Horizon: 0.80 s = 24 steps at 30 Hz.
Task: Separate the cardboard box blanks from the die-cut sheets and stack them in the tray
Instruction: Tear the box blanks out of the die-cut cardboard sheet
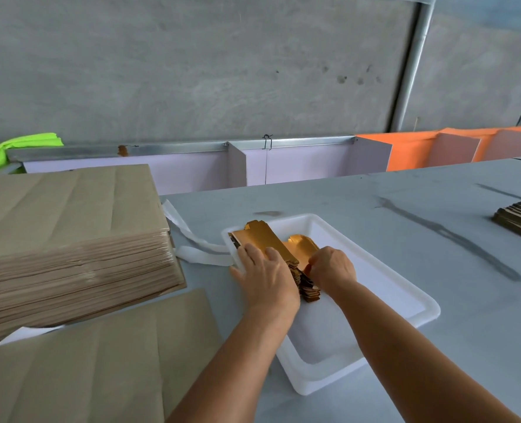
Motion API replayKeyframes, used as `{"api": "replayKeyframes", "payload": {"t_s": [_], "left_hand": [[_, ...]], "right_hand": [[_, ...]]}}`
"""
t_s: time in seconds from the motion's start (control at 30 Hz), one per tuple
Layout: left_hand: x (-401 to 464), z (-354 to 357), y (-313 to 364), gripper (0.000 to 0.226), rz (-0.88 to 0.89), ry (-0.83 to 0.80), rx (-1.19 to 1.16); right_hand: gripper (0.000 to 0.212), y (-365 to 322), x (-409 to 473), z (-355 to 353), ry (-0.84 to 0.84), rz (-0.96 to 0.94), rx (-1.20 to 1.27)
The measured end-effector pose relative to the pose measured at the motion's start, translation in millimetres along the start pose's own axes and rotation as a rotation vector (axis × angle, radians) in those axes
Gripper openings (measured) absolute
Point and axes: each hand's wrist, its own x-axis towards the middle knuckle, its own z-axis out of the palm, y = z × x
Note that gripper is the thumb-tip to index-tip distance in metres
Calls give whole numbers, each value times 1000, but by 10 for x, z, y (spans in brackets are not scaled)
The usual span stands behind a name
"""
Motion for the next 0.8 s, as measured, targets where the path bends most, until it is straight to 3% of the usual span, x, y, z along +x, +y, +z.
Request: {"api": "replayKeyframes", "payload": {"t_s": [0.1,0.3,0.37,0.47,0.57,0.63,0.73,0.8], "left_hand": [[-87,-55,3,53,28,71,-104],[-535,-162,-300,34,89,293,-166],[-728,-221,-484,31,91,291,-151],[-1055,-302,-854,35,75,142,-104],[-1424,-381,-1346,41,64,-46,-29],[-1650,-442,-1656,45,60,-172,40],[-2020,-521,-1998,54,80,-303,115],[-2272,-552,-2148,60,119,-299,118]], "right_hand": [[25,2,-24,-27,50,-1,38],[21,-131,-289,-282,338,-84,285],[22,-253,-513,-380,403,-136,363],[20,-457,-1054,-451,433,-262,465],[14,-580,-1785,-310,374,-422,529],[13,-590,-2217,-131,243,-463,529],[16,-495,-2653,153,13,-428,428],[22,-390,-2824,264,-69,-349,361]]}}
